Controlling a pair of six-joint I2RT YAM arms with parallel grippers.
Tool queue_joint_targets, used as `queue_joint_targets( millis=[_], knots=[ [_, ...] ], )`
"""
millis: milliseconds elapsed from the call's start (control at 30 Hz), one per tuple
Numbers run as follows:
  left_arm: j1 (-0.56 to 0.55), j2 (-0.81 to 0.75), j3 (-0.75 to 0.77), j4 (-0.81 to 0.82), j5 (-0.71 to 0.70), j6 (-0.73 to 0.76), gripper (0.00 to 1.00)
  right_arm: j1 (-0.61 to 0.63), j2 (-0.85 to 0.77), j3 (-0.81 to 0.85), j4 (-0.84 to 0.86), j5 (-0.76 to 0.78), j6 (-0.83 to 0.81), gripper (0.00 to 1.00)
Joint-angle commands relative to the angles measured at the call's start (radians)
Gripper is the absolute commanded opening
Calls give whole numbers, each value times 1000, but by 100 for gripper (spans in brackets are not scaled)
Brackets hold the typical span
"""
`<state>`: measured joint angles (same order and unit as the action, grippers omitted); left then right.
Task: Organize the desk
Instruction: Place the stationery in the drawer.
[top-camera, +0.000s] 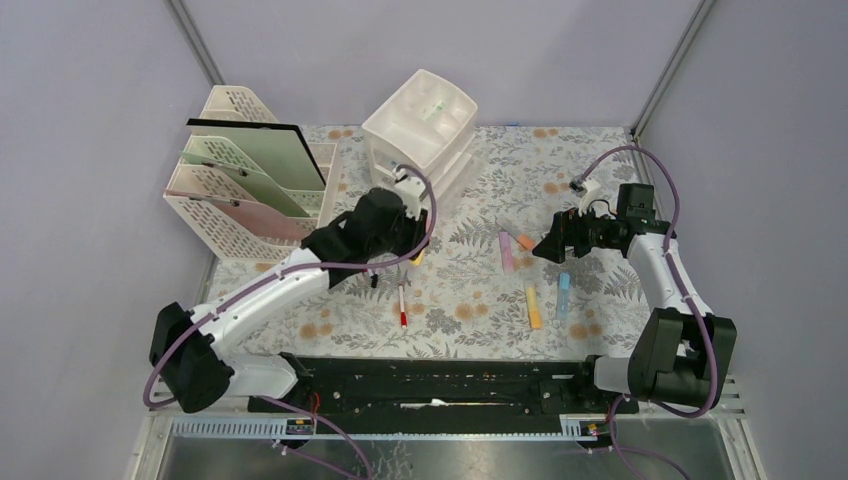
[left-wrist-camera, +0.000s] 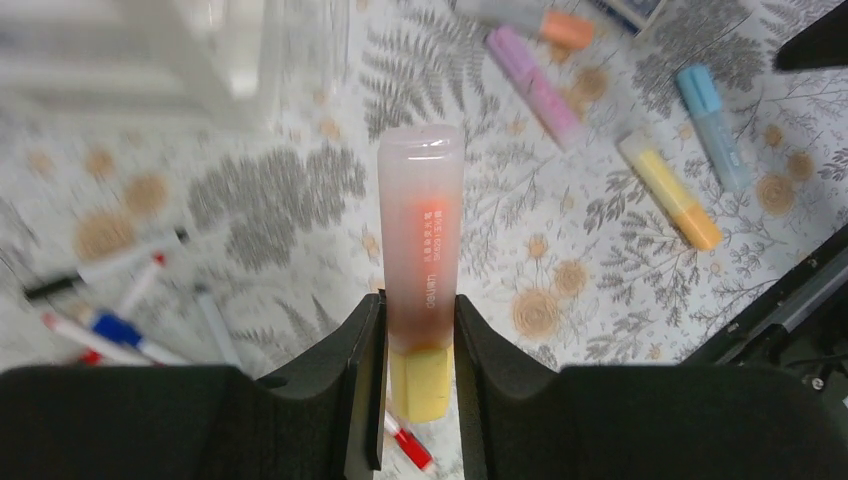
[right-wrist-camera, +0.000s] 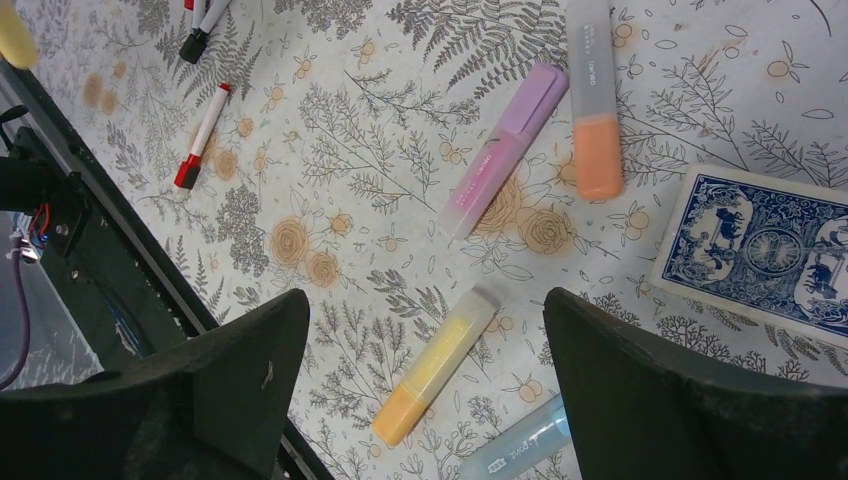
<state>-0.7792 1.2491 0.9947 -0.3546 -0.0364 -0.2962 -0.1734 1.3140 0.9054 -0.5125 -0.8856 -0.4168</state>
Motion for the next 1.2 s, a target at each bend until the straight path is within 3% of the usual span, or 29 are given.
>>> queue_joint_targets(
  millis=[0, 333, 433, 933, 1000, 1167],
  knots=[
    [12, 99, 241, 12, 31, 249, 0, -8, 3, 19, 14, -48, 4, 94],
    [59, 595, 926, -305, 89, 494, 0, -8, -48, -7, 17, -34, -4, 94],
    [63, 705, 1062, -365, 70, 537, 0, -10, -65, -17, 19, -29, -8, 95],
    [72, 850, 1106, -220, -145, 536, 1, -18, -85, -35, 37, -48, 9, 96],
    [72, 860, 1102, -207, -177, 532, 8, -18, -88, -38, 37, -49, 9, 97],
    [71, 875, 1117, -191, -178, 486, 45, -18, -95, -42, 37, -49, 9, 97]
  ],
)
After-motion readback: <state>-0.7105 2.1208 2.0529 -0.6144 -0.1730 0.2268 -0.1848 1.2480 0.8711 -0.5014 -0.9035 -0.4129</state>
